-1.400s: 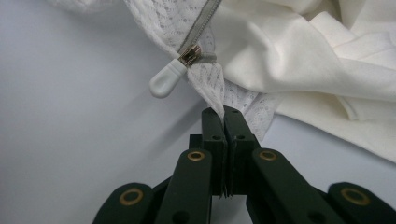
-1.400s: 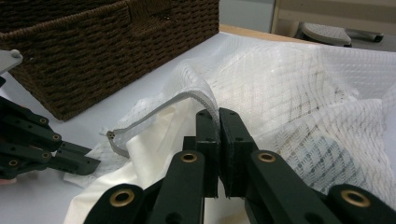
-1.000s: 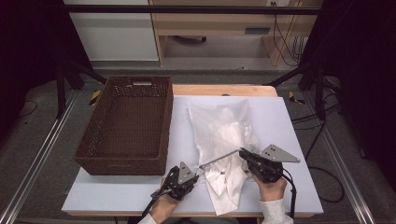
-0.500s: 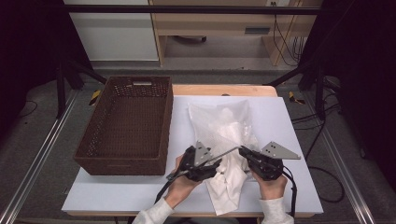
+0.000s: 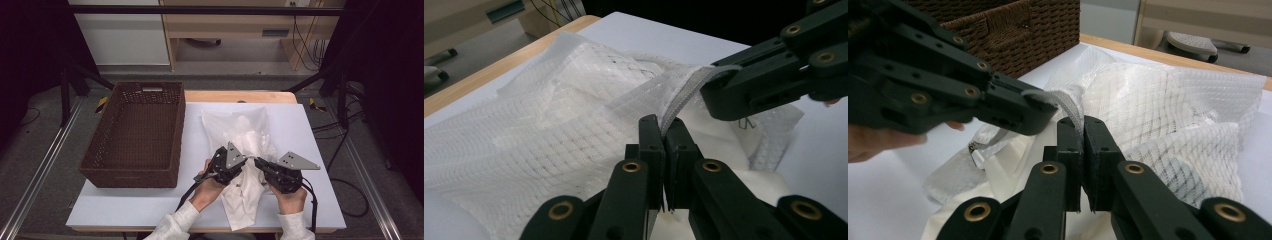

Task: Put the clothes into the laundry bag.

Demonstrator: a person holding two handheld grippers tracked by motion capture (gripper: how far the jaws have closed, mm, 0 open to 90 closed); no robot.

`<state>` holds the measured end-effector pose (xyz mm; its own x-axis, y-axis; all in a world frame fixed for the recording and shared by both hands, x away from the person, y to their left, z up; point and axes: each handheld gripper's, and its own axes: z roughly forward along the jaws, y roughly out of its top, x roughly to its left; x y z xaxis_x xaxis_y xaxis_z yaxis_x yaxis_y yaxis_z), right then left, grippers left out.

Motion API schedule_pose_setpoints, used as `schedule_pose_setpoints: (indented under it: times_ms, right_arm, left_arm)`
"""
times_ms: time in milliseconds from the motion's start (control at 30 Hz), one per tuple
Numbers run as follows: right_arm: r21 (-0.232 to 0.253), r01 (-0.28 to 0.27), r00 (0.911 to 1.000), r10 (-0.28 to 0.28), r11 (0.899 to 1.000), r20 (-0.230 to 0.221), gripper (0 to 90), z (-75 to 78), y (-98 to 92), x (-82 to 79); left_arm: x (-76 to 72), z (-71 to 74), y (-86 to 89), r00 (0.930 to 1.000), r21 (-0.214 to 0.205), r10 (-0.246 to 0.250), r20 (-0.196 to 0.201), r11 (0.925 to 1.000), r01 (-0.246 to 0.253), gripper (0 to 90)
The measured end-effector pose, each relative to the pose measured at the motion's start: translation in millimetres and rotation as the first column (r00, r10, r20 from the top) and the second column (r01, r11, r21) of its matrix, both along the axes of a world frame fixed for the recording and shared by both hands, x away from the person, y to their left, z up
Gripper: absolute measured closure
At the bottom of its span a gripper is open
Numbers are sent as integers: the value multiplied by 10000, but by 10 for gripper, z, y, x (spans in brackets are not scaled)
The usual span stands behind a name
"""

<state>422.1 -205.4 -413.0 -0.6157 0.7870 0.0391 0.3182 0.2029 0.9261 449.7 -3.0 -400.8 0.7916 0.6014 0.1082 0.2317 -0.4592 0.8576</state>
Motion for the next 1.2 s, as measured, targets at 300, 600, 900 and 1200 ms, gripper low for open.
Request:
schedule_pose_setpoints:
  times_ms: [300, 600, 900, 1200]
  right_arm:
    - [5, 16, 9998, -16, 10000, 204, 517, -32, -59, -211]
    - [-661, 196, 9964, -250, 9976, -811, 421, -412, -79, -483]
    - [-884, 224, 9697, -432, 9958, -2406, 741, -698, 60, -152]
    - [-512, 214, 9942, -266, 9985, -1046, 788, -381, 256, 10]
  left_arm:
    - [-4, 18, 57, 9999, -52, 119, -40, 9999, -119, 870]
    - [1, -5, 103, 9996, -371, 129, -261, 9992, -139, 870]
    - [-59, 31, 155, 9997, -782, -15, -224, 9969, -2, 871]
    - [-125, 116, 205, 9998, -1084, -123, -129, 9940, 108, 872]
